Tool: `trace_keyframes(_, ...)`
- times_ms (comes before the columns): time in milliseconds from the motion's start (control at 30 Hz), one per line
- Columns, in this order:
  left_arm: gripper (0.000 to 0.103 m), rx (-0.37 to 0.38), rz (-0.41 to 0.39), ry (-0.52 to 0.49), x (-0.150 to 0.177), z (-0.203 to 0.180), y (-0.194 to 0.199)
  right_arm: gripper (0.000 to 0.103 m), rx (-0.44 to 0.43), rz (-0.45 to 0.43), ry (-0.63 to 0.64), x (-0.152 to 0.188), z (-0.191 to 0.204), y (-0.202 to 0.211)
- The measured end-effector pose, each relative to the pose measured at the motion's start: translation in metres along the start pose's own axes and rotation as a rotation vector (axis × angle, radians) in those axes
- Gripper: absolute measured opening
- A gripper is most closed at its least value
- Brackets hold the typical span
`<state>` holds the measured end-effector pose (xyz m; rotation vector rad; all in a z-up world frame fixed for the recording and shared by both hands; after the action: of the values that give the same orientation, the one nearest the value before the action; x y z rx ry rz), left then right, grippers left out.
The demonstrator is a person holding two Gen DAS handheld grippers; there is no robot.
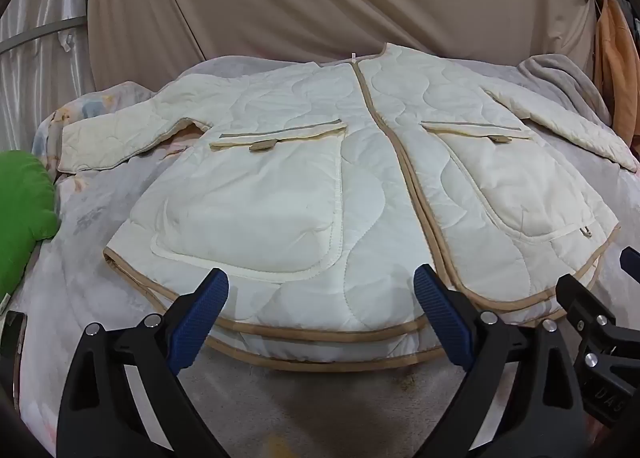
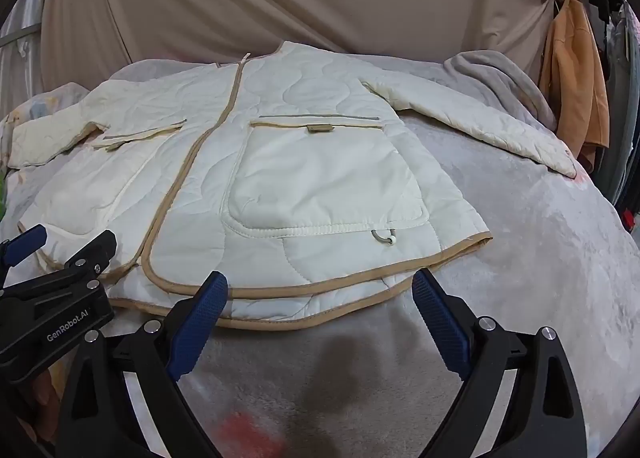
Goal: Fold large clothes
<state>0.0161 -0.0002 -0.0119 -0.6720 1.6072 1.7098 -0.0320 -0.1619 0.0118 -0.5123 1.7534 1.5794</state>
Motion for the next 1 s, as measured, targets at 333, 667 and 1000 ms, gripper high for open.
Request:
trace_keyframes(333, 0.092, -0.008, -0.004, -0.004, 0.0002, -0.0001, 0.0002, 0.091, 0.008, -0.001, 0.008, -0.0001, 0.0012, -0.0002)
trace_keyframes(667, 0.092, -0.011, -0.004, -0.009, 0.0012, 0.0016, 0.002, 0.091, 0.007, 0.001, 0.008, 0.0, 0.0005, 0.0)
trace_keyframes(1000, 0.092, -0.022, -0.008, -0.045, -0.0009, -0.005, 0.0011, 0.091, -0.001, 0.0, 0.013, 0.0009, 0.0005, -0.0013)
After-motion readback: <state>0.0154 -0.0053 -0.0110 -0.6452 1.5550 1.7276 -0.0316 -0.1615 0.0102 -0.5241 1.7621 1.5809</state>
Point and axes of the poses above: each gripper's, at about its wrist camera, not at the fingertips, and y roughly against the way its jaws point, z to its left, x to its underside, the point moved 2 cm from there along -y, roughly the way its jaws point, and after that the axes turned 3 degrees about z, right-handed, at the moved point
